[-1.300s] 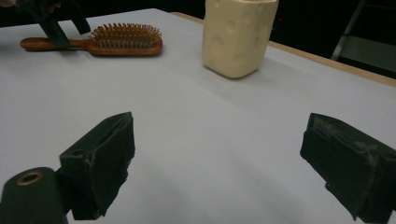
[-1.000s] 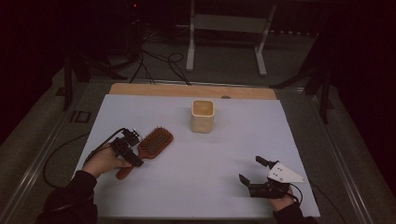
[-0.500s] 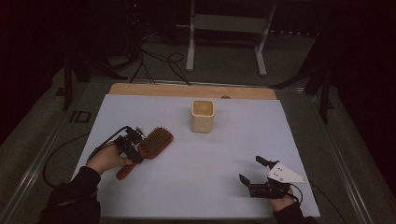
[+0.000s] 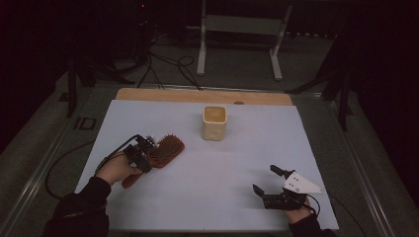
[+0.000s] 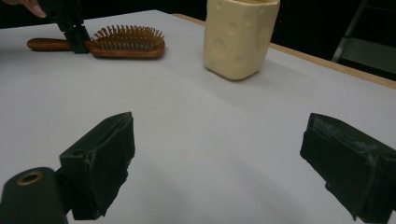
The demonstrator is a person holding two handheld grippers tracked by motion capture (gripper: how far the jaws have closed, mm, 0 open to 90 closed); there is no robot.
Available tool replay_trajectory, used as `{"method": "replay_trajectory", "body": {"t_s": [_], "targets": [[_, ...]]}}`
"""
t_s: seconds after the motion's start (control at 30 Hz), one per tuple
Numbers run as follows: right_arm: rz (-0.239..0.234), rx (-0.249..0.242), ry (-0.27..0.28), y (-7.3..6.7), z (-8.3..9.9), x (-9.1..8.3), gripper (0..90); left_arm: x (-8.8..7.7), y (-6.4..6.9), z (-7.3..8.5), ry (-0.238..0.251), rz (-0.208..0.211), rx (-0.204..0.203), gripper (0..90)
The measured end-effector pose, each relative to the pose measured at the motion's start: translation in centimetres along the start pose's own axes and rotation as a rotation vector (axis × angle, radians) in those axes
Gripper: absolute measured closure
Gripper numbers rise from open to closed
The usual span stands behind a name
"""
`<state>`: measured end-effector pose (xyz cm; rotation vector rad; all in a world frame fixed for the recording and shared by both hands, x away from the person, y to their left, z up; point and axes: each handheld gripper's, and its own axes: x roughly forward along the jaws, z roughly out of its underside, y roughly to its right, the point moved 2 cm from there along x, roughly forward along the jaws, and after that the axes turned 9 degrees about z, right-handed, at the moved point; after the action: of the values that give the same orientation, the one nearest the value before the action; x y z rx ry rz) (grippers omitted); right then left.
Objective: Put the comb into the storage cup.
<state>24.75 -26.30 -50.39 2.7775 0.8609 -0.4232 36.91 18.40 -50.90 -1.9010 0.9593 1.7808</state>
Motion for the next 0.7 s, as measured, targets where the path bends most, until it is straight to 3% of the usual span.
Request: {"method": "replay_trajectory", "body": {"t_s": [0.6,0.7], "targets": [[0.002,0.003,-0.004,0.1,0.1,0.1,9.4,0.0,0.1,1.5,0.149,-0.009,-0.026,73.3],[0.001,0.002,-0.003,0.0,0.0,0.1,9.4,-0.1,0.3,1.7,0.188,-0.045,-0.018,73.3]]}}
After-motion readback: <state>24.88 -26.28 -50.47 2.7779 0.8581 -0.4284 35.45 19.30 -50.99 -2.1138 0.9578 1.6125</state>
